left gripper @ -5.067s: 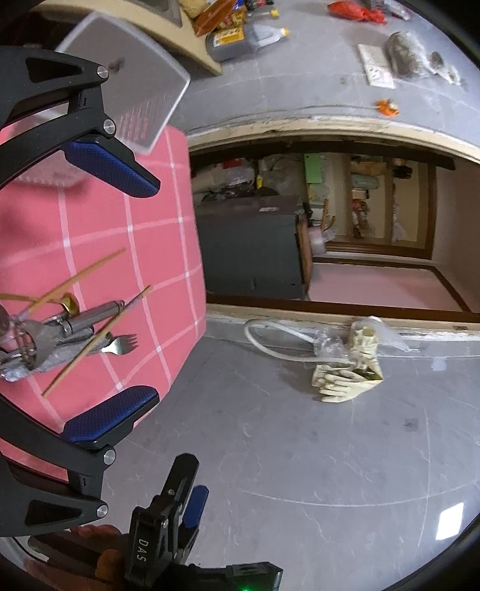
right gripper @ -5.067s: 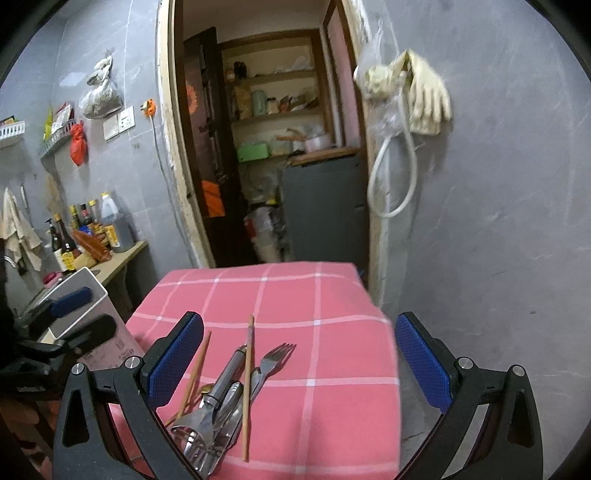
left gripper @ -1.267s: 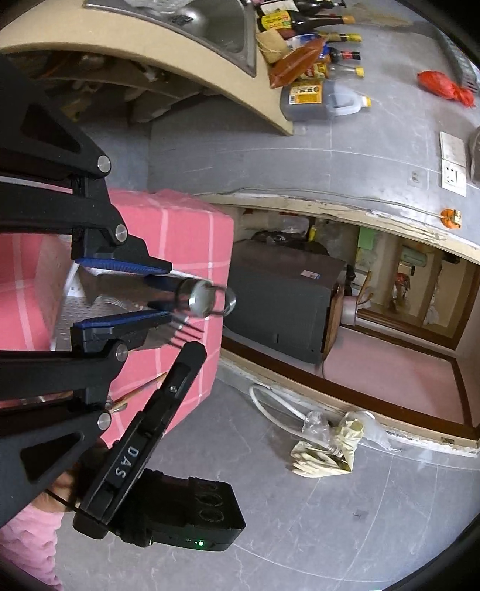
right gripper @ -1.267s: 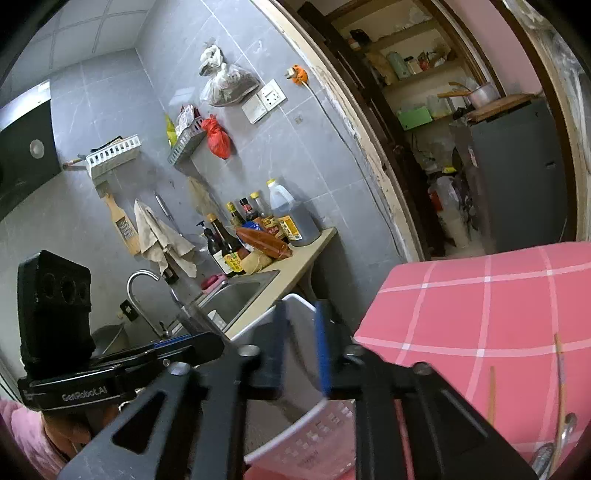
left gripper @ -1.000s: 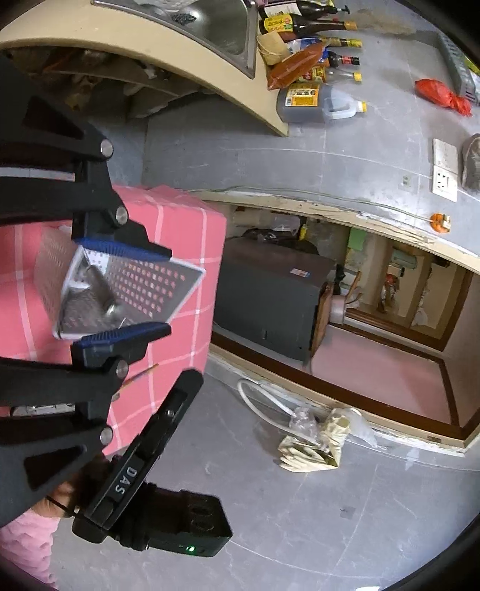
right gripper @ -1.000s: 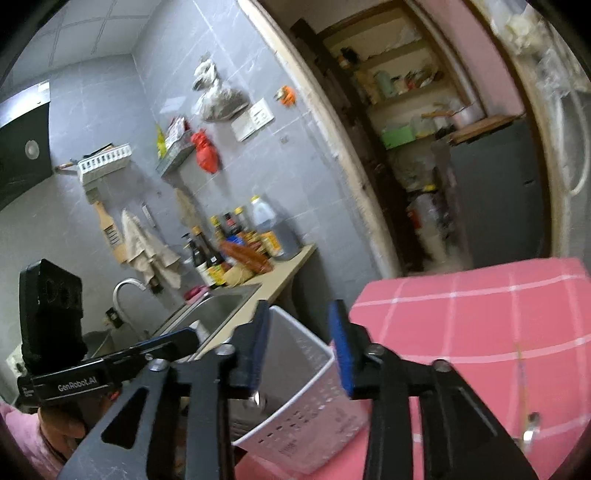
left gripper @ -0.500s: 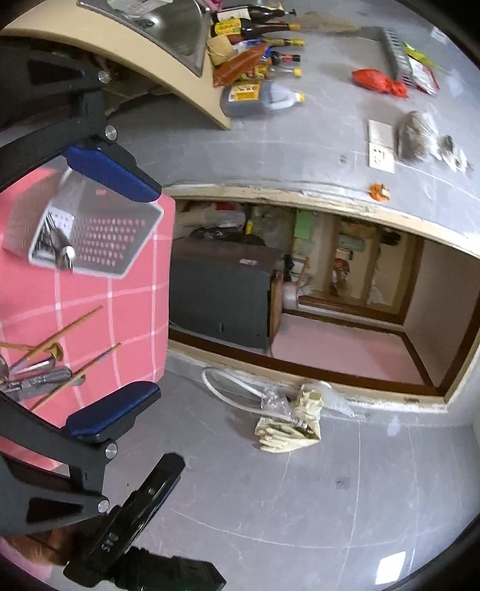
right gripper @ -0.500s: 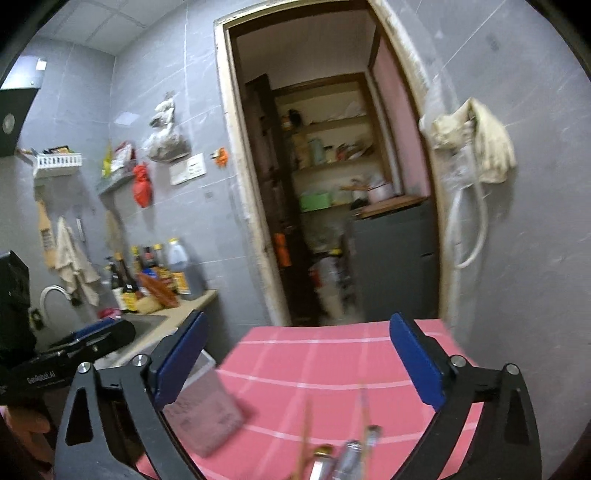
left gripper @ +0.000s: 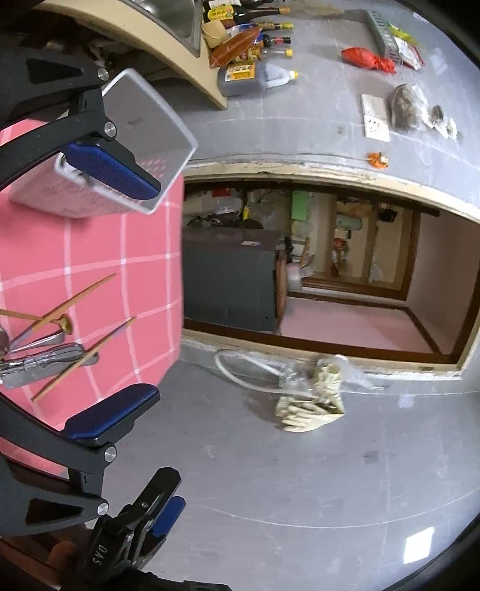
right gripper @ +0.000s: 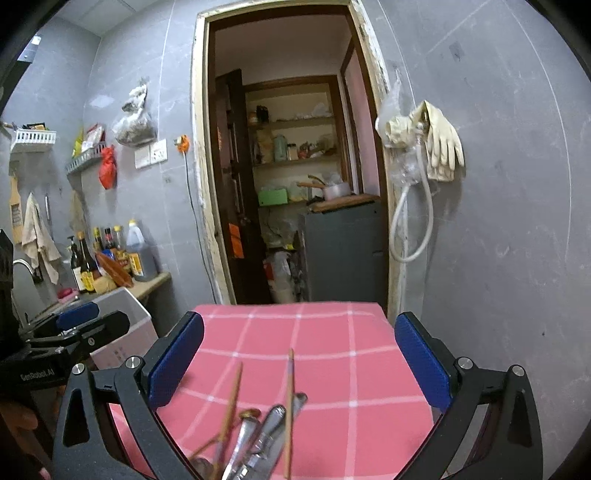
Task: Organize utensils
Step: 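Move both tools back to the remaining utensils, then close the left tool on a wooden chopstick with a blue band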
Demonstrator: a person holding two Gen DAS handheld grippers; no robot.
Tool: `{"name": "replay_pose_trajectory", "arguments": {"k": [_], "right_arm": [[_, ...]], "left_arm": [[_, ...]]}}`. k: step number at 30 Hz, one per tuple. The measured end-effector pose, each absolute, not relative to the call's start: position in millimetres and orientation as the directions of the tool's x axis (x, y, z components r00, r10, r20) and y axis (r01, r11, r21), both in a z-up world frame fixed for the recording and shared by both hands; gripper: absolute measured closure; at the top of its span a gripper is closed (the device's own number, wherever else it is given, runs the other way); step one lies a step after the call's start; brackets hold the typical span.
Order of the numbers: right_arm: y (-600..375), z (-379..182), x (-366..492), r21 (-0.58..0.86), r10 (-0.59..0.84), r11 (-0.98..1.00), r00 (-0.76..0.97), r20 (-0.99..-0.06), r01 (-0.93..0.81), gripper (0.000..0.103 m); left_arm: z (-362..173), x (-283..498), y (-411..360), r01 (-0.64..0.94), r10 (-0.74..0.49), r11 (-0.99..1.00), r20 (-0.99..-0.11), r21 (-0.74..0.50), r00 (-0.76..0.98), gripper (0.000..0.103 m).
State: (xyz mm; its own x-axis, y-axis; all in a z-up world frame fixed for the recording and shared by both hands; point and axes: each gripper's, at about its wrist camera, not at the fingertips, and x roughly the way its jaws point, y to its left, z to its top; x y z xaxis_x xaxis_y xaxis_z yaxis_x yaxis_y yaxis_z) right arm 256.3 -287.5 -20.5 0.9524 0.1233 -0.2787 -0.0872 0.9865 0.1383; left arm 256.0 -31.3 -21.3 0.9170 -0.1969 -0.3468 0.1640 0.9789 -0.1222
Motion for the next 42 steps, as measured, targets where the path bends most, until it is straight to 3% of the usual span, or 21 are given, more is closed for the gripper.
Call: {"name": "replay_pose_trajectory", "arguments": {"k": [14, 26, 28, 30, 36, 42], "right_arm": [[-309, -93, 296, 0.188, 0.184, 0.975, 0.896, -0.405, -0.115, 0.001], [-315, -146, 338, 0.286, 0.275, 0.948, 0.814, -0.511, -0.141, 0.002], [-315, -150, 343, 0.297, 0.287, 0.944, 0.802, -0.524, -0.144, 0.003], [-312, -155, 347, 0.311, 0.309, 0.938, 0.786, -0.536, -0.156, 0.01], [-304, -168, 362, 0.327, 0.343, 0.929, 0.738, -0.581, -0.174, 0.032], [-301, -178, 370, 0.337, 0.351, 0.926, 0.711, -0.61, -0.168, 0.039]], "left_arm": [[-83, 288, -58, 0.165, -0.201, 0.98, -0.522, -0.116, 0.829, 0.002], [-126, 327, -62, 0.11, -0.211, 0.975, -0.643, -0.194, 0.736, 0.003], [-133, 337, -61, 0.089, -0.221, 0.97, -0.668, -0.226, 0.711, 0.003], [-140, 345, -60, 0.07, -0.231, 0.964, -0.684, -0.255, 0.692, 0.003], [-158, 368, -58, 0.031, -0.257, 0.95, -0.726, -0.309, 0.637, 0.018], [-170, 388, -61, 0.016, -0.296, 0.934, -0.746, -0.358, 0.596, 0.044]]}}
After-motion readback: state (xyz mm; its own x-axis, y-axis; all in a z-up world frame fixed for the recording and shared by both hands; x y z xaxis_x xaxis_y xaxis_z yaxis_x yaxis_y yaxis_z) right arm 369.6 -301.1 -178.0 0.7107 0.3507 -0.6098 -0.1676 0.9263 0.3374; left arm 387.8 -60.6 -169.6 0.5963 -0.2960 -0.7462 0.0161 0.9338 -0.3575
